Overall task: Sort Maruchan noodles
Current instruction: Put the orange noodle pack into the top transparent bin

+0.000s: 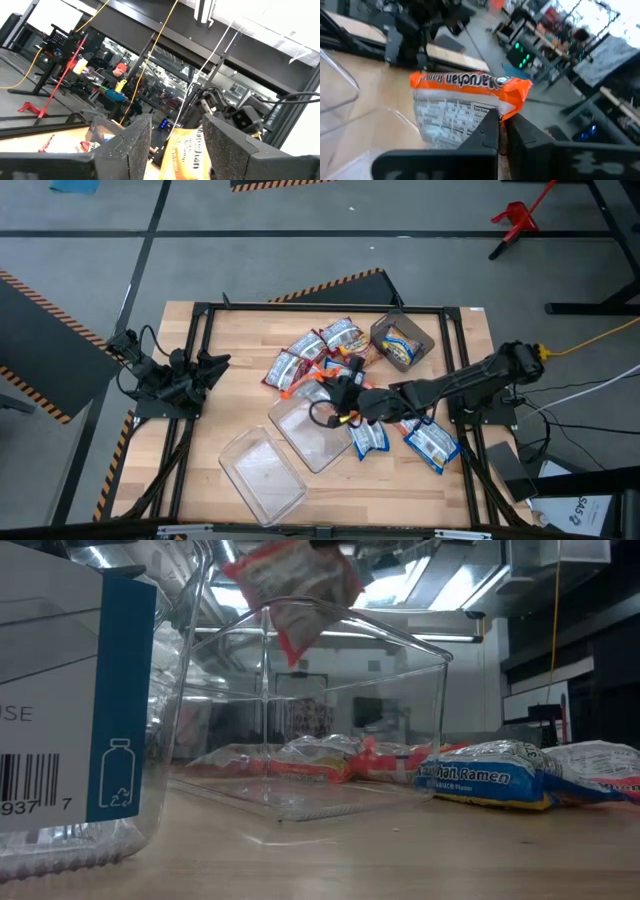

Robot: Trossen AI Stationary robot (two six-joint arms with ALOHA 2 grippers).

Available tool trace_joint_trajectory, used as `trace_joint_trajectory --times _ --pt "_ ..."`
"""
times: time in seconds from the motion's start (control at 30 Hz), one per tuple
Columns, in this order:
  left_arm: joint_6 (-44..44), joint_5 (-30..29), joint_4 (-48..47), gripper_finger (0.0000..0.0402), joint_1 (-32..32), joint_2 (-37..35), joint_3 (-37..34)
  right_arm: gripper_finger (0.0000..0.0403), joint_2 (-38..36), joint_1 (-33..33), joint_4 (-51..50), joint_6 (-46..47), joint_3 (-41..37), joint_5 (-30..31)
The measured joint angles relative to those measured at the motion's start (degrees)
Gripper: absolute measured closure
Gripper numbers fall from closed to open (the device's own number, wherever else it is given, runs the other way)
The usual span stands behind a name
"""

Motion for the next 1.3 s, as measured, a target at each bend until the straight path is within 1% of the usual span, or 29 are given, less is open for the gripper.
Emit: trace_joint_trajectory --times 0.13,0.23,0.4,0.53,0.9,1.1,1.3 --pt "0.1 0.0 0.0 0.0230 0.0 0.0 0.0 0.0403 0.2 0.4 -1.0 1.0 0.0 -1.0" --pt "0.1 0.0 0.0 0.0230 0.0 0.0 0.0 0.0403 2.3 0.7 -0.6 1.1 0.0 -1.0" --pt "0.1 0.0 -0.2 0.0230 0.0 0.0 0.0 0.0403 7.7 0.7 2.2 0.9 0.0 -2.3" --pt "0.0 0.0 -0.3 0.0230 0.0 0.0 0.0 0.0403 10.9 1.0 4.4 -0.2 0.0 -0.2" --pt "0.0 -0.5 -1.5 0.0230 0.0 0.0 0.0 0.0403 14.2 0.9 4.7 -0.3 0.0 0.0" --pt "0.0 -1.0 -1.6 0.0230 0.0 0.0 0.0 0.0403 16.7 0.9 7.5 -1.6 0.0 0.1" --pt "0.0 -1.0 -2.1 0.0230 0.0 0.0 0.0 0.0403 17.5 0.9 7.2 -1.7 0.0 0.7"
